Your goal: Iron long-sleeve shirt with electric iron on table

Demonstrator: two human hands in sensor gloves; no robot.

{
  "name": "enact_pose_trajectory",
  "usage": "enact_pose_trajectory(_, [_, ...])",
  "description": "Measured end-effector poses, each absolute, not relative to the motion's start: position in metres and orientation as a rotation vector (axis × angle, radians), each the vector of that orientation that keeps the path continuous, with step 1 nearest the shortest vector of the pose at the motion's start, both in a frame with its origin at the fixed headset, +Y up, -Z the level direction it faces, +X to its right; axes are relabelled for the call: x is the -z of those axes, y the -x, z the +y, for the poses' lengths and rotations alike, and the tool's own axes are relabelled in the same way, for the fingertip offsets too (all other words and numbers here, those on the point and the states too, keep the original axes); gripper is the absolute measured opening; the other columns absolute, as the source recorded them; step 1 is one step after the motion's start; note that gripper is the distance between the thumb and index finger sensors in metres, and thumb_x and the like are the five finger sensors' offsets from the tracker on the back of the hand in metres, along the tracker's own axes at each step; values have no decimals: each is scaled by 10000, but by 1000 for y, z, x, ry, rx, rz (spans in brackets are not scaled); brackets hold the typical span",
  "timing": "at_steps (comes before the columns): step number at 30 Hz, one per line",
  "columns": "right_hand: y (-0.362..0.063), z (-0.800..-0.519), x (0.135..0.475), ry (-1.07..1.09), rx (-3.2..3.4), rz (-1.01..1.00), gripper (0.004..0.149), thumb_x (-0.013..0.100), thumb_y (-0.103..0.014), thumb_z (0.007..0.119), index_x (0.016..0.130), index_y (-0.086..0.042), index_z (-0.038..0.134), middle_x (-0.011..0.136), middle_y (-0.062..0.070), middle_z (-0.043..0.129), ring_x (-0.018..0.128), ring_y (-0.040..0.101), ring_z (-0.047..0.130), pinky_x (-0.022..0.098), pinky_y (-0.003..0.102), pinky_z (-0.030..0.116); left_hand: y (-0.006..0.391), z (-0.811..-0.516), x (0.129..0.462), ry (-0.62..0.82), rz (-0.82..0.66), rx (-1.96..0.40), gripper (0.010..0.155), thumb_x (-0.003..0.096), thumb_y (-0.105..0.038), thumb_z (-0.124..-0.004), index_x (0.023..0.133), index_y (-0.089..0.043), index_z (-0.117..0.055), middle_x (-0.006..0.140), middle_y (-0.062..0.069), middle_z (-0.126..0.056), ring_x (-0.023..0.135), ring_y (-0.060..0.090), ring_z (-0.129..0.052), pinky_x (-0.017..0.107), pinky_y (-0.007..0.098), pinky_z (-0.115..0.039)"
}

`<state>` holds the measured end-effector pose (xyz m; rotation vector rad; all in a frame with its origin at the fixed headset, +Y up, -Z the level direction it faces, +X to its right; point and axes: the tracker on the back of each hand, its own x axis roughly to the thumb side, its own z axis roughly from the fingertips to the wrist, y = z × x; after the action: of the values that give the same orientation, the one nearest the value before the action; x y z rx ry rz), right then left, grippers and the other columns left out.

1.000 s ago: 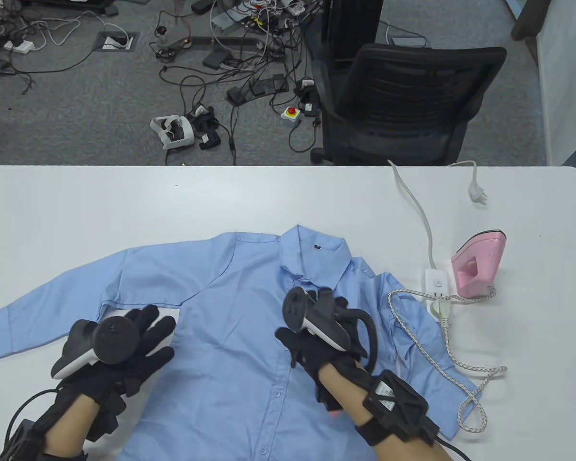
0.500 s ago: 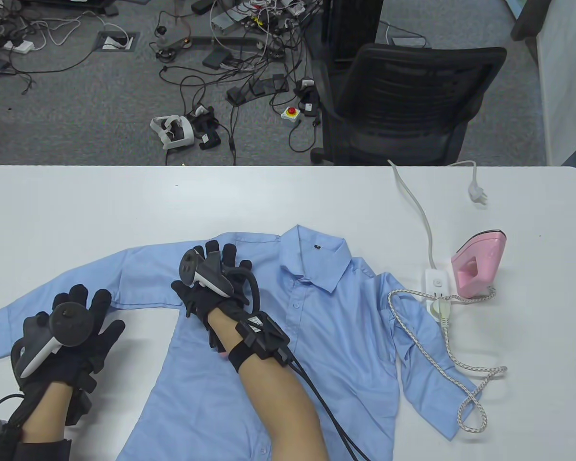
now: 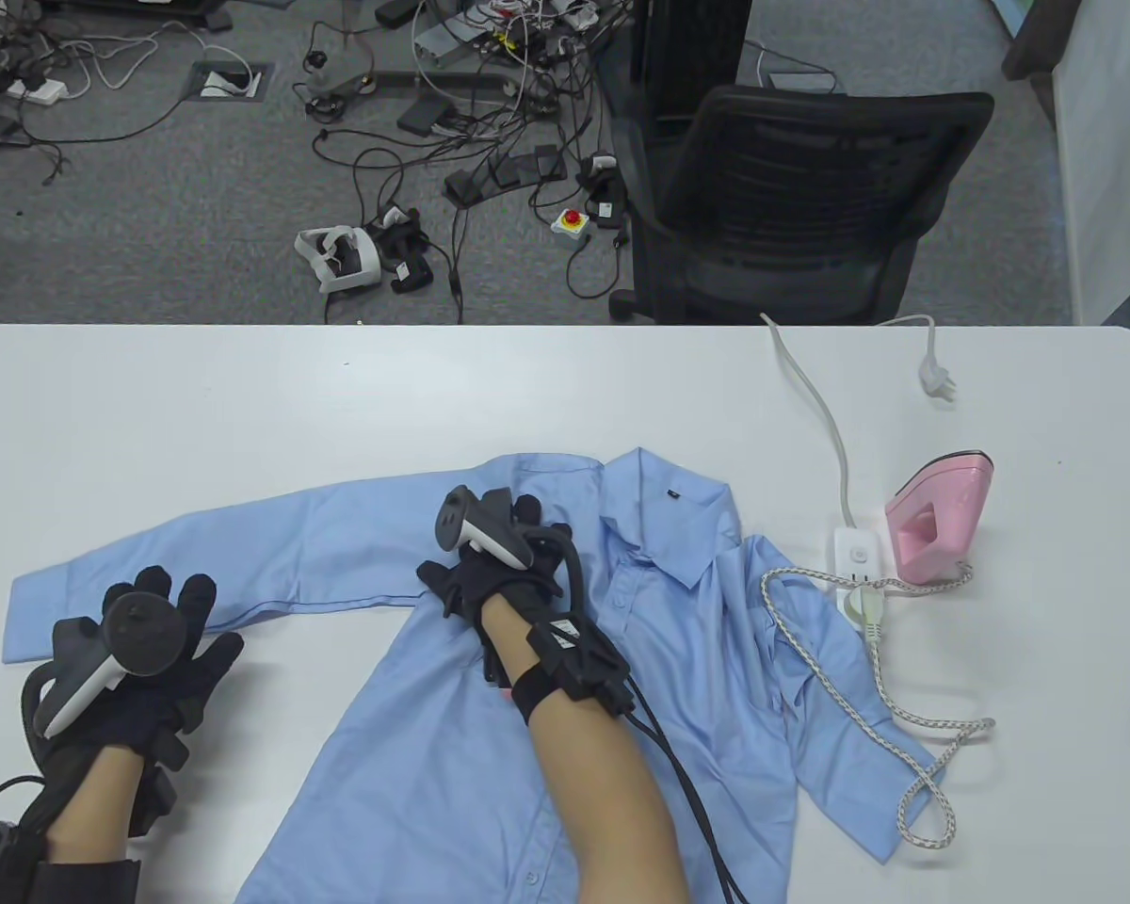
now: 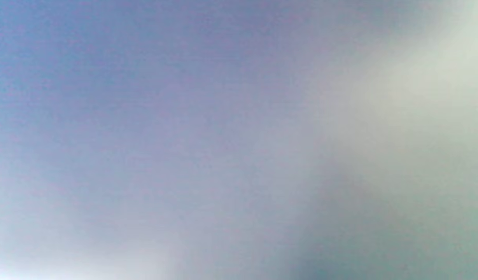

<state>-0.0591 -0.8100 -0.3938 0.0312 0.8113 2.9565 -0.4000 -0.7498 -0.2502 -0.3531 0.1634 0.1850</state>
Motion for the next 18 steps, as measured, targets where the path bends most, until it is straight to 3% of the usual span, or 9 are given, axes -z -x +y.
enact_pose_trajectory(9, [-45, -810, 362, 98, -2929, 821, 861, 321, -759, 450, 929, -374, -21, 977, -42, -117, 928, 383, -101, 597, 691, 127, 417, -770, 257, 439, 258, -181, 705, 522, -675, -522, 1091, -420, -193, 1183, 25, 11, 1070, 323, -7, 681, 640, -25])
enact_pose_trajectory(18, [-112, -810, 320, 151, -2911, 833, 855, 330, -752, 465, 932, -380, -14, 981, -44, -128, 929, 388, -110, 598, 675, 130, 388, -775, 266, 409, 207, -113, 635, 521, -661, -526, 1077, -497, -268, 1197, -4, -26, 1079, 321, -34, 688, 639, -36])
